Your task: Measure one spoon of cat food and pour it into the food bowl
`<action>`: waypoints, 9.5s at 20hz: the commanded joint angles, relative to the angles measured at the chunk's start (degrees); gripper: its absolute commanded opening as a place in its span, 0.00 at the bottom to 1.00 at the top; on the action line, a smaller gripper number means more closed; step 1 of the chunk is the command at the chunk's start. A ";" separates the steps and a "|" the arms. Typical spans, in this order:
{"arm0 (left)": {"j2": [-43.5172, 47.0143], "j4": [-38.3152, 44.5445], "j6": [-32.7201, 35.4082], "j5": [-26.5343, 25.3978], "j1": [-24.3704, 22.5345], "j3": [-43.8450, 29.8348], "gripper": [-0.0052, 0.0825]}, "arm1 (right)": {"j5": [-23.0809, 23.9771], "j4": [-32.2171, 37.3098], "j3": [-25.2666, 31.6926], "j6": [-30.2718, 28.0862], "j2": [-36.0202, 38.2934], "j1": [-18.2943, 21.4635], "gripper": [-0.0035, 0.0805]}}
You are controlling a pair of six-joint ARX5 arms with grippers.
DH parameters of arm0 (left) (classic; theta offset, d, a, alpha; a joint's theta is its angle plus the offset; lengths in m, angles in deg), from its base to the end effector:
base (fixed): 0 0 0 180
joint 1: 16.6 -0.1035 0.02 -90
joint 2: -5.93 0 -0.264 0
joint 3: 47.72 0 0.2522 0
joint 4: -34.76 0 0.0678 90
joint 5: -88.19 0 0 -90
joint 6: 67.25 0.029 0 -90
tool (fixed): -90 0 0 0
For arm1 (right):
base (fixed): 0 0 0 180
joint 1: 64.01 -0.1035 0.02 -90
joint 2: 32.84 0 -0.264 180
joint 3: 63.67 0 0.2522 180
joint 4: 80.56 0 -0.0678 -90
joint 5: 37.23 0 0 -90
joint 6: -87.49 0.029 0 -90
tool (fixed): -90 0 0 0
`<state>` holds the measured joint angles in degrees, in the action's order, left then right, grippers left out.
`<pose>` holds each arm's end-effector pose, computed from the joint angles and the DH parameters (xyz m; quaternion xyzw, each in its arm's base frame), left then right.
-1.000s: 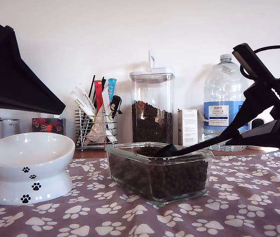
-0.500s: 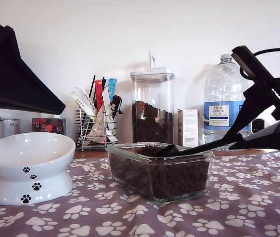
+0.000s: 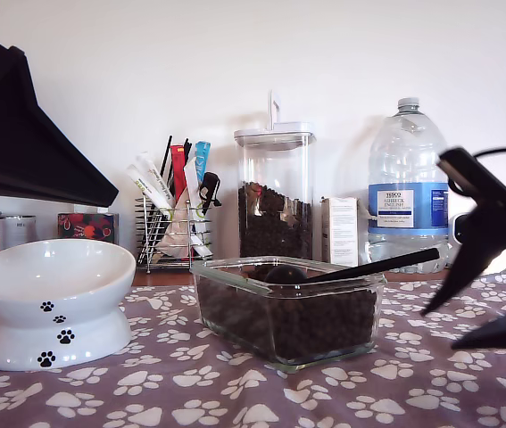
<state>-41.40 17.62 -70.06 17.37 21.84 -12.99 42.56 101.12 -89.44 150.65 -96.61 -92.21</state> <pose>0.1271 -0.1131 0.1954 0.0222 0.2644 -0.4594 0.8477 0.1559 0.0894 0.1280 0.4284 0.4259 0.1051 0.7899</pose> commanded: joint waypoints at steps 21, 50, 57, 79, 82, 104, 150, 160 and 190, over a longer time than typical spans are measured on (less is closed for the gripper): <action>0.07 0.46 1.40 -0.15 0.15 -0.92 0.04 | 15.17 -40.11 -26.56 -96.41 0.20 -1.05 0.42; 0.07 -0.09 1.75 -0.11 0.15 -0.92 0.04 | 3.28 -53.22 -43.71 -97.68 -20.94 1.60 0.20; 0.07 -0.13 1.75 -0.11 0.15 -0.92 0.04 | 3.30 -53.46 -43.85 -95.58 -20.94 1.60 0.03; 0.07 0.02 2.47 -1.53 0.13 -0.92 0.04 | -45.13 -63.56 -44.78 -55.12 -20.94 17.75 0.03; 0.07 0.50 2.91 -2.34 0.13 -0.92 0.04 | -60.33 -58.86 -38.99 -55.23 -20.94 20.17 0.03; 0.07 0.81 4.44 -3.23 0.13 -0.92 0.04 | -53.72 -30.95 -30.75 -40.39 -35.52 23.80 0.08; 0.07 0.37 4.37 -0.22 0.20 -0.92 0.04 | 6.71 -48.39 -33.77 -91.45 3.56 4.81 0.18; 0.07 2.05 4.46 -0.15 0.20 -0.92 0.04 | 4.26 -22.82 -19.43 -75.08 16.20 4.90 0.03; -7.80 11.10 7.39 0.28 0.26 -0.92 0.04 | 10.84 -9.90 -5.70 -131.40 9.68 -5.18 0.42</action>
<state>-48.70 28.33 -63.37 17.61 21.95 -12.99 53.38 89.73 -95.65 19.49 -85.96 -96.85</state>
